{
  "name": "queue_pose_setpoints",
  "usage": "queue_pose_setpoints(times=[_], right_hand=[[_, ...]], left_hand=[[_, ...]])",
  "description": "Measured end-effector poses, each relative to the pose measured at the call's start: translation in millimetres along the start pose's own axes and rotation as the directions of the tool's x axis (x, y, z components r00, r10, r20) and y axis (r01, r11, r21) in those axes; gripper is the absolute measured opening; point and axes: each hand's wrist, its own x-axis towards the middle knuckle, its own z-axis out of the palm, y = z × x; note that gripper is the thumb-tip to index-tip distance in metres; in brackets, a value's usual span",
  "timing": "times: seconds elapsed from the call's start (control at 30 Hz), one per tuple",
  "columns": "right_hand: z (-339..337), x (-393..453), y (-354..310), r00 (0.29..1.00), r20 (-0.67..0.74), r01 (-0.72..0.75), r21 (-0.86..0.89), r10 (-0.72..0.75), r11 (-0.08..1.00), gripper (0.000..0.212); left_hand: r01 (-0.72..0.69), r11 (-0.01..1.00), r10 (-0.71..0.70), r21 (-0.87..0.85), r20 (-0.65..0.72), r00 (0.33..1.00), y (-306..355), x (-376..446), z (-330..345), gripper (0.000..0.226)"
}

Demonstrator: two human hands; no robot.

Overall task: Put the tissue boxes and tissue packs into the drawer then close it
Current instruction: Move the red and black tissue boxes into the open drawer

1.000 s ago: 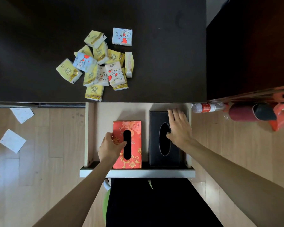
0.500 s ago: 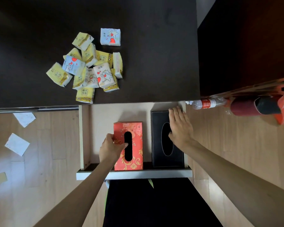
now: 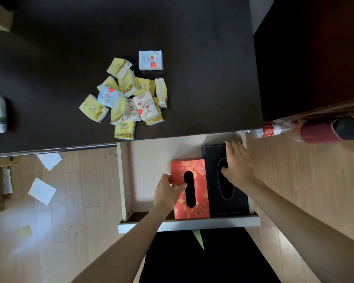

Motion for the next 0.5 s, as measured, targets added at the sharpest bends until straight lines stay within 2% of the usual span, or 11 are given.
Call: queue_pose_setpoints(times=[0.1,0.17,0.23,0.37,0.43,0.5], right_hand=[[-13,5,-14,0.997,-0.025,-0.07,0.209,0.077,0.975,0.058],[-24,6,-28,0.992,-0.052,-0.092,0.354,0.118,0.931,0.037],[-35,7,-49,0.987,-0.07,-0.087,0.51,0.142,0.856,0.026],[-63,17,-106,0.983,-0.16,0.032,0.642,0.093,0.766,0.019],[-77,28,-139,0.976,-0.216,0.122,0.619,0.018,0.776,0.025],[-87,44,-172,0.948,-0.304,0.249,0.518,-0.096,0.818,0.028]], left_hand=[[-0.036,0.998,0.038,-0.05,0.035,0.999,0,2,-20,0.024],[-0.082,0.99,0.08,-0.115,-0.024,0.997,3,2,-42,0.009],[-0.213,0.953,0.184,-0.217,-0.145,0.972,9,1,-69,0.01],[-0.528,0.813,0.398,-0.245,-0.428,0.812,31,9,-141,0.021],[-0.626,0.774,0.508,-0.093,-0.498,0.702,40,24,-178,0.026],[-0.639,0.752,0.629,0.161,-0.464,0.623,46,44,-206,0.036]])
